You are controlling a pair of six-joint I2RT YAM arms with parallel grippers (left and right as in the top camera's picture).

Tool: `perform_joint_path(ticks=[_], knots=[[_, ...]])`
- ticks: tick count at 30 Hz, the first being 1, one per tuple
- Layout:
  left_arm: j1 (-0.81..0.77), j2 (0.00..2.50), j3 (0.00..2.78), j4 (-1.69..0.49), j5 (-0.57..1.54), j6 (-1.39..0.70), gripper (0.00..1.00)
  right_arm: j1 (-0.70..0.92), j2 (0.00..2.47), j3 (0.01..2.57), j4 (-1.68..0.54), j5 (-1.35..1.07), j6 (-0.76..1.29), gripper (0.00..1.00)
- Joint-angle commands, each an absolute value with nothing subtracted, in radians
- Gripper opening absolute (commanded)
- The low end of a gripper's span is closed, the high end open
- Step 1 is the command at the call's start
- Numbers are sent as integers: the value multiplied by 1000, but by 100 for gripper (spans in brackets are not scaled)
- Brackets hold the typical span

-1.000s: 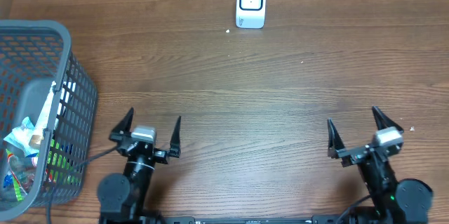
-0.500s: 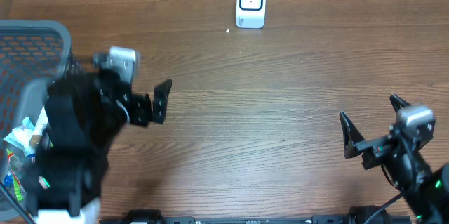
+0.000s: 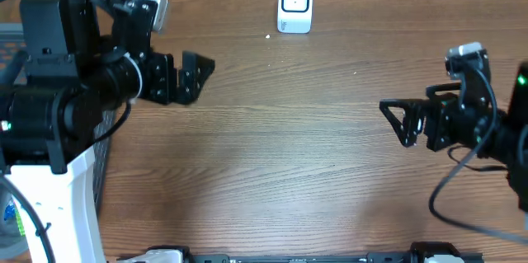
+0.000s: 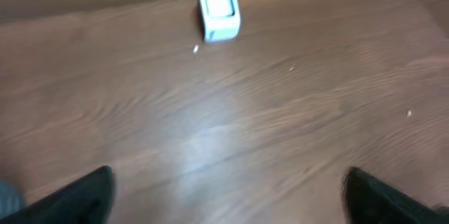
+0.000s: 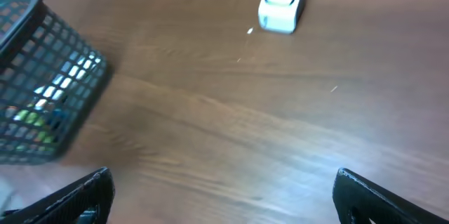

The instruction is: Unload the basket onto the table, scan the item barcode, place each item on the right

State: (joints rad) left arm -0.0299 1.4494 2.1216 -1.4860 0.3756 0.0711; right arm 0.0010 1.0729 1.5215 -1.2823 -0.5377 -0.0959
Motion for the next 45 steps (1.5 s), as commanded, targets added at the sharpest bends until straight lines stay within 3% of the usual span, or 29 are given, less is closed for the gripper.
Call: perform_joint_path(ticks=[1, 6, 9, 10, 18, 24, 36, 45], knots=[[-15, 1464, 2148, -1430, 377, -22, 83, 5, 1116, 1551, -1288, -617, -40, 100], [78, 1464, 2191, -1570, -75, -457, 87, 5, 1178, 1551, -1276, -623, -41, 100], [200, 1464, 2193, -1690, -213, -625, 86, 4, 1221, 1551, -1271, -623, -41, 100], [255, 1461, 2177, -1690, -196, -590, 100, 4, 1232, 1551, -1269, -623, -41, 100], [665, 1493, 2148, -1689, -130, -632, 100, 5, 1349, 1551, -1270, -623, -41, 100], [811, 1545, 2106, -1690, -119, -624, 100, 5, 1415, 1551, -1276, -623, -41, 100], [916, 1681, 1819, -1634, -123, -678, 100, 6, 1497, 1542, -1319, -622, -56, 100], [916, 1806, 1623, -1398, -159, -735, 100, 6, 1499, 1542, -1289, -622, -56, 100]])
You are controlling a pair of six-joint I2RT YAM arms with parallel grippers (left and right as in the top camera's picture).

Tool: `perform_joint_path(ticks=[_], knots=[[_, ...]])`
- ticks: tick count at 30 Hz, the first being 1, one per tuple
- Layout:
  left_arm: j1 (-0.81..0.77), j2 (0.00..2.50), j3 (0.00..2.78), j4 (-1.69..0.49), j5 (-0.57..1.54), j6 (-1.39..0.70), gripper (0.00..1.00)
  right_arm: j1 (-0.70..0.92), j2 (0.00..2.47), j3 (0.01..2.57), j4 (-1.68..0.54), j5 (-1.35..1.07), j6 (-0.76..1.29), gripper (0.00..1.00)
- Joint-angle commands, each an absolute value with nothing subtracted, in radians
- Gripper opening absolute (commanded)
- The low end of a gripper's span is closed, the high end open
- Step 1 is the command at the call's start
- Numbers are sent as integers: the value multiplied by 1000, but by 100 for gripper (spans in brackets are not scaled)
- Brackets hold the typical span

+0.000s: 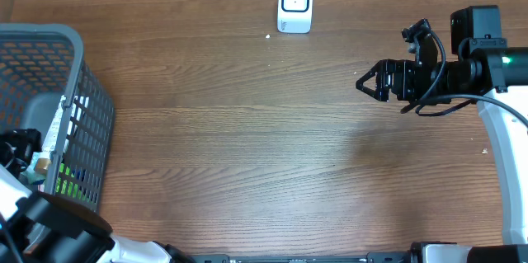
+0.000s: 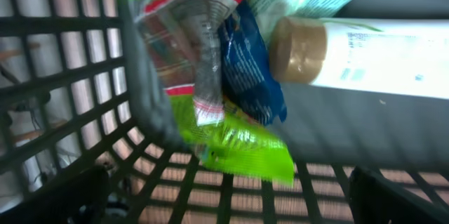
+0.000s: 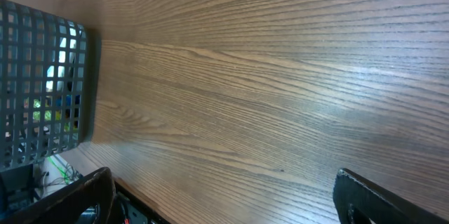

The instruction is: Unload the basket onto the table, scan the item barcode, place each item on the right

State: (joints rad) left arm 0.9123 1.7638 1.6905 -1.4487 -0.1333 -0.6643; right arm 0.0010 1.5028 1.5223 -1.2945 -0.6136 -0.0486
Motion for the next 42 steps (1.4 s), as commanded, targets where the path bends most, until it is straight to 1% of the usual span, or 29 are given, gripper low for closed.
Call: perform_joint_path(ticks=[1, 4, 7, 13, 15, 16, 17, 18, 19, 20, 25, 28, 34, 40, 42], knots=[[916, 1821, 1601, -1359, -159, -761, 100, 6, 1499, 1542, -1289, -622, -56, 100], [915, 1862, 1545, -1257, -152, -794, 100, 6, 1499, 1542, -1289, -622, -56, 100], [907, 1908, 1491, -1212, -162, -794, 99, 6, 1499, 1542, -1289, -612, -51, 100], [903, 2004, 1359, -1144, -192, -794, 91, 6, 1499, 1542, -1288, -612, -43, 100], [903, 2030, 1324, -1102, -189, -795, 75, 6, 1499, 1542, -1287, -612, -22, 100], [903, 2040, 1313, -1085, -181, -797, 63, 6, 1499, 1542, -1287, -612, -21, 100], [903, 2051, 1303, -1067, -165, -801, 47, 6, 1499, 1542, -1288, -612, -21, 100], [903, 2057, 1300, -1055, -150, -801, 35, 6, 1499, 1542, -1288, -612, -21, 100], [903, 2061, 1300, -1044, -133, -801, 17, 6, 1499, 1542, -1288, -612, -21, 100], [903, 2061, 1301, -1037, -117, -801, 4, 6, 1499, 1542, -1288, -612, -21, 100], [902, 2060, 1343, -1034, -44, -752, 4, 6, 1499, 1542, -1288, -612, -22, 100], [902, 2059, 1419, -1094, -1, -685, 4, 6, 1499, 1542, -1282, -607, -22, 100], [902, 2058, 1695, -1336, 66, -620, 4, 6, 1499, 1542, -1265, -601, -22, 100], [898, 2038, 2079, -1601, 70, -535, 4, 6, 1499, 1542, -1249, -600, -22, 100], [896, 2027, 2158, -1645, 69, -519, 4, 6, 1499, 1542, -1240, -601, -22, 100]])
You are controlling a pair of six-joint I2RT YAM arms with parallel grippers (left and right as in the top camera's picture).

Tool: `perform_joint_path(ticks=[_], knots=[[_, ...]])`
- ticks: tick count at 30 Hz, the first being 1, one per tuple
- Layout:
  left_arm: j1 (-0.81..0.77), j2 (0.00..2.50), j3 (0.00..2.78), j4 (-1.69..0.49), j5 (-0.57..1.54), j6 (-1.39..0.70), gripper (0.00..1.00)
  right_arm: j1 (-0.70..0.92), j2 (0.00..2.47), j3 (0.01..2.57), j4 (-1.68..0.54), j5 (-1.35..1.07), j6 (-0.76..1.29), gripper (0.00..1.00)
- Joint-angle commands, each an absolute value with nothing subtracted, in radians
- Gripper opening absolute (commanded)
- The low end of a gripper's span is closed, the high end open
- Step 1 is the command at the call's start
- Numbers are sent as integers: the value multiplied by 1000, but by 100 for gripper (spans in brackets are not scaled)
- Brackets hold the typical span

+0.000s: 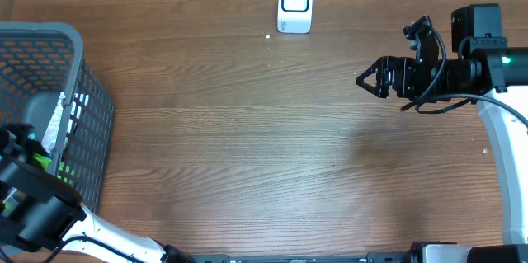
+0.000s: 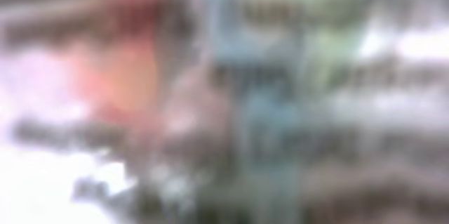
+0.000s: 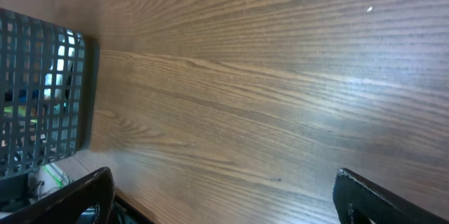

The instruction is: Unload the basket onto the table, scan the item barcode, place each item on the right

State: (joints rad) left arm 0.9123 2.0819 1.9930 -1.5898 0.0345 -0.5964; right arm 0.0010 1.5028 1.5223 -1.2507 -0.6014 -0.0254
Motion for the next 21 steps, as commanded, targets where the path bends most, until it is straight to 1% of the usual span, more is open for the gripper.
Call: perform_joint_path(ticks=[1, 5, 10, 15, 16, 17, 19, 20, 21], knots=[[894, 2017, 2208, -1669, 68, -511, 4, 6, 1499, 1542, -1236, -601, -22, 100], [887, 1954, 2304, -1690, 78, -468, 4, 6, 1499, 1542, -1235, -600, -22, 100], [860, 1877, 2308, -1690, 36, -439, 4, 6, 1499, 1542, -1230, -600, -22, 100], [831, 1871, 2299, -1690, -14, -414, 4, 6, 1499, 1542, -1224, -600, -22, 100], [826, 1871, 2291, -1690, -19, -414, 8, 6, 1499, 1542, -1224, -600, -22, 100], [823, 1872, 2284, -1690, -19, -414, 15, 6, 1499, 1542, -1225, -600, -22, 100], [818, 1872, 2268, -1690, -19, -414, 18, 6, 1499, 1542, -1225, -600, -22, 100], [817, 1872, 2262, -1690, -21, -414, 18, 6, 1499, 1542, -1225, -600, -22, 100], [817, 1872, 2255, -1690, -26, -413, 4, 6, 1499, 1542, -1225, -600, -22, 100]])
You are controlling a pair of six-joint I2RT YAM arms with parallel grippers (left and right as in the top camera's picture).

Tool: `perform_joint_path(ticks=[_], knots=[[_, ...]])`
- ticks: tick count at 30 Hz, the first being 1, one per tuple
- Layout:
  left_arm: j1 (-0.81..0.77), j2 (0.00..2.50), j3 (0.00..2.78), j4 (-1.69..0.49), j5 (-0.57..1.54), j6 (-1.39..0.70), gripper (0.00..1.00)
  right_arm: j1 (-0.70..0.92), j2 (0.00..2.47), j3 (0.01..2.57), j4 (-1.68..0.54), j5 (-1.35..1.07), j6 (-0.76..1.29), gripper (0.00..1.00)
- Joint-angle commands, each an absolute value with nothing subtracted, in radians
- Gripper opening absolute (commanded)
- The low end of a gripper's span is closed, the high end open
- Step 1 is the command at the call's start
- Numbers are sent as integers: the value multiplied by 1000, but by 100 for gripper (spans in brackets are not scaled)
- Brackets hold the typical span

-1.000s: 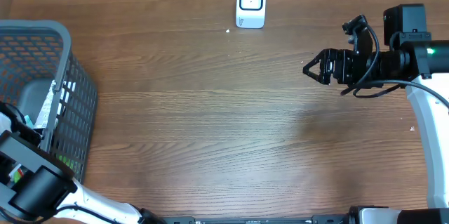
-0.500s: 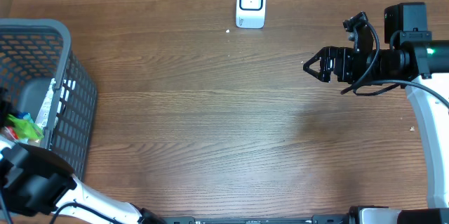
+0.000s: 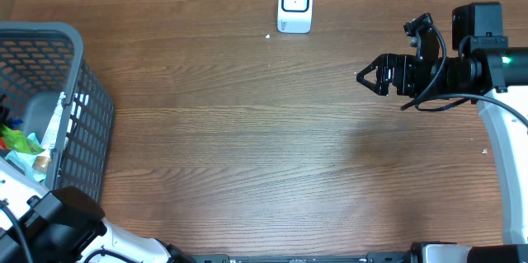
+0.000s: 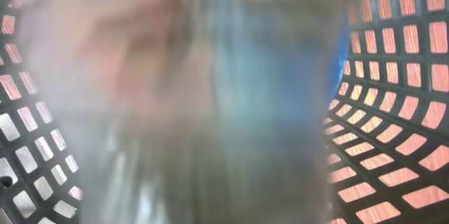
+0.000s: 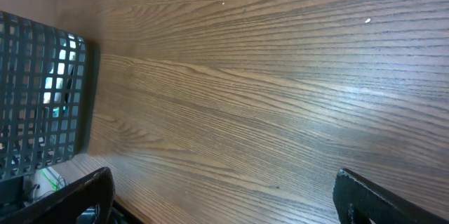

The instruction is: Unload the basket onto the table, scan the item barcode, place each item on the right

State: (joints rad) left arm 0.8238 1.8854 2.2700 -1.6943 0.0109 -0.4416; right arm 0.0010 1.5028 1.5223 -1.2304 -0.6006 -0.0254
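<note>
The white barcode scanner (image 3: pixel 295 3) stands at the table's far edge. The grey mesh basket (image 3: pixel 78 57) at the left holds the items; a green packet (image 3: pixel 15 139) shows inside it. My left arm (image 3: pixel 62 213) reaches into the basket from the near left. A blurred blue, pink and grey item (image 4: pixel 210 97) fills the left wrist view, with basket mesh (image 4: pixel 393 112) around it, and it hides the fingers. My right gripper (image 3: pixel 371 77) hangs open and empty over the right of the table, also seen as right gripper (image 5: pixel 224 196).
The basket (image 5: pixel 42 97) also shows at the left of the right wrist view, across bare wooden table (image 3: pixel 247 147). A cardboard wall runs behind the table's far edge.
The left wrist view was an all-over blur of packets; now one blurred item fills it with mesh at both sides. Overhead, the green packet sits higher in the basket. The right arm has barely moved.
Both grippers were open over the table, the left arm covering the basket. Then the left gripper was open inside the basket over packets and a bottle, the right arm off to the right. Then the left camera was pressed against the packets, and one item now fills its view.
</note>
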Motion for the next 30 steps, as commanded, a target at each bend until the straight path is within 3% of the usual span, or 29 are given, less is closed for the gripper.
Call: perform_joint_path(ticks=[1, 7, 8, 9, 10, 11, 12, 30], knots=[[817, 1872, 2249, -1690, -27, -405, 4, 6, 1499, 1542, -1225, -600, -22, 100], [817, 1872, 2246, -1690, -41, -403, 4, 6, 1499, 1542, -1225, -600, -22, 100], [817, 1872, 2246, -1690, -43, -403, 11, 6, 1499, 1542, -1225, -600, -22, 100], [817, 1872, 2246, -1689, -45, -403, 26, 6, 1499, 1542, -1225, -600, -22, 100], [817, 1872, 2246, -1690, -52, -403, 30, 6, 1499, 1542, -1225, -600, -22, 100], [817, 1872, 2246, -1690, -56, -403, 30, 6, 1499, 1542, -1225, -600, -22, 100], [817, 1872, 2246, -1690, -56, -391, 5, 6, 1499, 1542, -1224, -599, -22, 100], [799, 1869, 2249, -1671, -51, -400, 4, 6, 1499, 1542, -1223, -578, -23, 100]])
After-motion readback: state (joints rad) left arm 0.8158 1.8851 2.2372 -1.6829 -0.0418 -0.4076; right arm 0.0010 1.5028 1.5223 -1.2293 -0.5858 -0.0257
